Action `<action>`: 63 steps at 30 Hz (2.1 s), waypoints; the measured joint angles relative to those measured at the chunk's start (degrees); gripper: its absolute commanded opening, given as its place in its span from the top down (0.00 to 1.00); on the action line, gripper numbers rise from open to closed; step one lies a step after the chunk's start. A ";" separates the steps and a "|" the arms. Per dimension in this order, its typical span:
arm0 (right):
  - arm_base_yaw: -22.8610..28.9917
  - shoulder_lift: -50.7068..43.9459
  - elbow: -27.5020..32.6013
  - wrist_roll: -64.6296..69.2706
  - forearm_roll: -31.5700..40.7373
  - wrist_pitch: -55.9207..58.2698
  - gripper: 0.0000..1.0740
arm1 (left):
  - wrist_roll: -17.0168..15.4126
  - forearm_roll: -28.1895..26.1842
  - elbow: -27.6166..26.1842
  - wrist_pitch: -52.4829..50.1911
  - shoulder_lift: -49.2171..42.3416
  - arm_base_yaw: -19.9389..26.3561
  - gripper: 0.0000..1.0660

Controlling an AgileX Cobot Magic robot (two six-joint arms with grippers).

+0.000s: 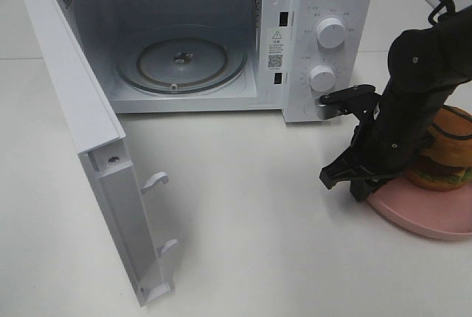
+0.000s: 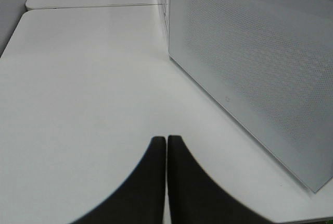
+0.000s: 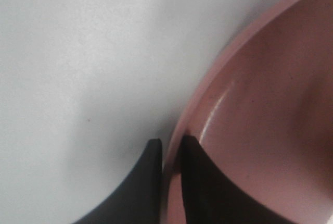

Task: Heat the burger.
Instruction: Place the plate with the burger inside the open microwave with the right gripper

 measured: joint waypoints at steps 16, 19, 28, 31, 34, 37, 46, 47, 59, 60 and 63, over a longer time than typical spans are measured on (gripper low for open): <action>7.45 -2.29 0.00 1.38 -10.03 2.58 1.00 | 0.00 0.00 0.00 0.00 0.00 0.00 1.00; 7.51 -4.30 0.00 1.89 -10.31 4.07 1.00 | 0.00 0.00 0.00 0.00 0.00 0.00 1.00; 8.31 -11.75 5.39 -0.57 -12.83 5.16 1.00 | 0.00 0.00 0.00 0.00 0.00 0.00 1.00; 8.77 -13.58 7.68 -0.69 -13.69 4.24 1.00 | 0.00 0.00 0.00 0.00 0.00 0.00 1.00; 9.51 -15.99 10.94 -0.74 -15.13 2.86 1.00 | 0.00 0.00 0.00 0.00 0.00 0.00 1.00; 10.77 -18.39 13.87 -0.74 -16.90 1.49 1.00 | 0.00 0.00 0.00 0.00 0.00 0.00 1.00; 18.33 -23.26 18.68 -0.74 -22.63 -1.89 1.00 | 0.00 0.00 0.00 0.00 0.00 0.00 1.00; 18.79 -23.61 18.91 -0.74 -23.20 -2.06 1.00 | 0.00 0.00 0.00 0.00 0.00 0.00 1.00; 21.54 -24.29 19.08 -0.74 -26.24 -4.35 1.00 | 0.00 0.00 0.00 0.00 0.00 0.00 1.00; 22.80 -24.29 19.08 -1.32 -26.53 -4.47 1.00 | 0.00 0.00 0.00 0.00 0.00 0.00 1.00; 24.75 -24.29 19.14 -3.32 -26.70 -5.50 1.00 | 0.00 0.00 0.00 0.00 0.00 0.00 1.00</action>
